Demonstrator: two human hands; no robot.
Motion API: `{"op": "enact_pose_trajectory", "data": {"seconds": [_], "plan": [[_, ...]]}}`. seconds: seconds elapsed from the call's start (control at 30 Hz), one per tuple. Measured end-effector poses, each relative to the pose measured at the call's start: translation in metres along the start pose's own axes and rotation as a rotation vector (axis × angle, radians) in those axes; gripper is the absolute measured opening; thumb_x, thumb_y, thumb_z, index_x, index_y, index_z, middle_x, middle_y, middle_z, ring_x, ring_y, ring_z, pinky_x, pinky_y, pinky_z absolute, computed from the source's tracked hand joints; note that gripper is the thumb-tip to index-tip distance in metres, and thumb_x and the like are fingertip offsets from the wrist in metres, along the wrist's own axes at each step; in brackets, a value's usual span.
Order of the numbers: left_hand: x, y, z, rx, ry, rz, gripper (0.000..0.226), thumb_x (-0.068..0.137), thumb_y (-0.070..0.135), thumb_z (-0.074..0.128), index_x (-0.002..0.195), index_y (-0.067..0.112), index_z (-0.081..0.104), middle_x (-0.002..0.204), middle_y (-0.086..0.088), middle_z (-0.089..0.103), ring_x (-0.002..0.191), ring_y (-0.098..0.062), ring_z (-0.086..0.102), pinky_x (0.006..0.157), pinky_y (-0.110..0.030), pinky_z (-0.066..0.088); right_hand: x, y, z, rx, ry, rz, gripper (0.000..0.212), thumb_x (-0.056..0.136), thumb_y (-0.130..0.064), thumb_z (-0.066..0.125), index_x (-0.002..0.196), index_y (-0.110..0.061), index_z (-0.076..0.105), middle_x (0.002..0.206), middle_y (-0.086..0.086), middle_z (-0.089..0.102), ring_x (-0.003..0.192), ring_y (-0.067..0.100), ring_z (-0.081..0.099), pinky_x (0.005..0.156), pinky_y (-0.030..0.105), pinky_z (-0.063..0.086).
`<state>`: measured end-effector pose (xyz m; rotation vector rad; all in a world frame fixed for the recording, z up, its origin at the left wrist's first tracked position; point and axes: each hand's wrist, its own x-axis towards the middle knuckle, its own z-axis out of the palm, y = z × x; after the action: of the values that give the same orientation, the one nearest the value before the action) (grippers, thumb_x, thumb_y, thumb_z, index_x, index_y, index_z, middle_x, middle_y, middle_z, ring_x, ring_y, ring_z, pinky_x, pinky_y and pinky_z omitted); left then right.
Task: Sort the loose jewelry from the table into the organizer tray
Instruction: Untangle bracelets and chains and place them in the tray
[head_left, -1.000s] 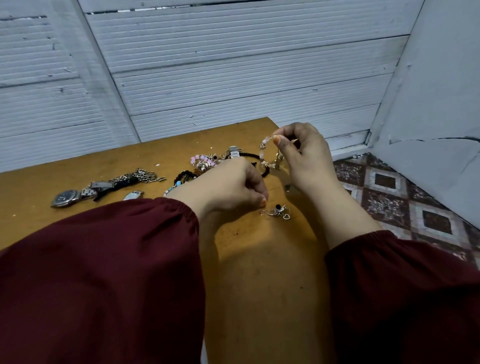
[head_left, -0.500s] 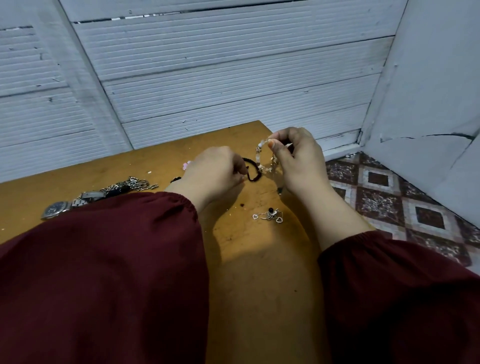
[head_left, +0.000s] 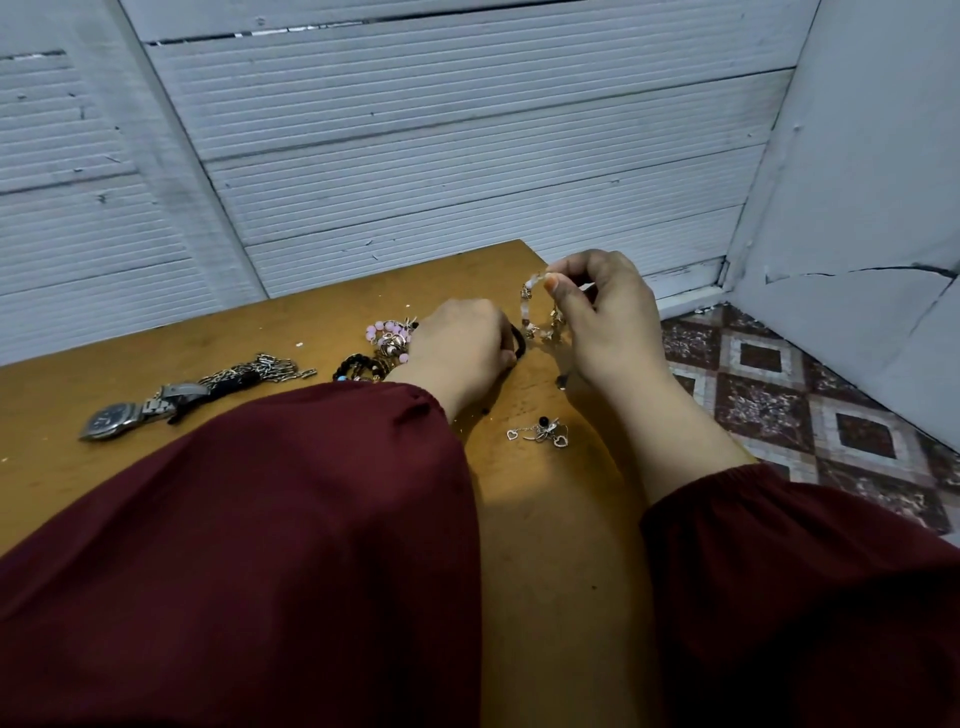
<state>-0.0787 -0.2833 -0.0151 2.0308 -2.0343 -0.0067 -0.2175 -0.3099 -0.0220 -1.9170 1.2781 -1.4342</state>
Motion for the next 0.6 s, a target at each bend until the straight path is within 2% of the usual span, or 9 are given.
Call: {"op": "enact_pose_trajectory", "data": {"seconds": [0.23, 0.3, 0.37, 0.5, 0.6], "plan": [[-0.002, 0.003, -0.002, 0.040, 0.074, 0.041, 0.013, 0.086, 0.021, 0.061, 0.092, 0.013, 0.069, 0.094, -0.008, 0.064, 0.093, -0.029, 0.059, 0.074, -0.039, 0.051, 0.001, 0.001, -0.001, -0.011, 0.004, 0.003, 0.007, 0.091, -0.025, 0.060, 0.086, -0.030, 0.058, 0.093, -0.008, 0.055, 0.098, 0.019, 0.056, 0.087, 0.035, 0.045], [-0.003, 0.000, -0.006, 0.011, 0.101, 0.019, 0.010, 0.085, 0.021, 0.061, 0.085, 0.015, 0.068, 0.088, -0.005, 0.062, 0.090, -0.028, 0.059, 0.070, -0.035, 0.049, 0.002, 0.002, -0.002, -0.005, 0.010, 0.018, 0.007, 0.091, -0.025, 0.060, 0.086, -0.030, 0.058, 0.093, -0.007, 0.055, 0.098, 0.019, 0.056, 0.087, 0.036, 0.046], [-0.005, -0.002, -0.012, -0.043, 0.118, -0.014, 0.009, 0.084, 0.023, 0.061, 0.075, 0.020, 0.063, 0.081, 0.000, 0.059, 0.085, -0.025, 0.059, 0.066, -0.031, 0.046, 0.003, 0.001, -0.003, -0.003, 0.018, 0.025, 0.006, 0.091, -0.026, 0.060, 0.086, -0.030, 0.059, 0.094, -0.007, 0.055, 0.098, 0.019, 0.055, 0.087, 0.038, 0.046], [-0.006, -0.005, -0.027, -0.219, 0.103, -0.050, 0.012, 0.083, 0.027, 0.065, 0.077, 0.017, 0.068, 0.075, 0.002, 0.066, 0.076, -0.020, 0.062, 0.068, -0.034, 0.052, 0.004, 0.001, -0.006, -0.009, 0.024, 0.011, 0.004, 0.091, -0.028, 0.060, 0.087, -0.030, 0.061, 0.094, -0.008, 0.055, 0.099, 0.021, 0.056, 0.087, 0.043, 0.047], [-0.009, -0.002, -0.037, -0.351, 0.129, -0.075, 0.010, 0.081, 0.024, 0.066, 0.074, 0.016, 0.068, 0.066, 0.003, 0.064, 0.067, -0.021, 0.061, 0.066, -0.036, 0.055, 0.005, 0.001, -0.007, -0.022, 0.028, 0.008, 0.003, 0.090, -0.031, 0.060, 0.088, -0.032, 0.061, 0.095, -0.005, 0.054, 0.100, 0.025, 0.056, 0.088, 0.046, 0.047]]}}
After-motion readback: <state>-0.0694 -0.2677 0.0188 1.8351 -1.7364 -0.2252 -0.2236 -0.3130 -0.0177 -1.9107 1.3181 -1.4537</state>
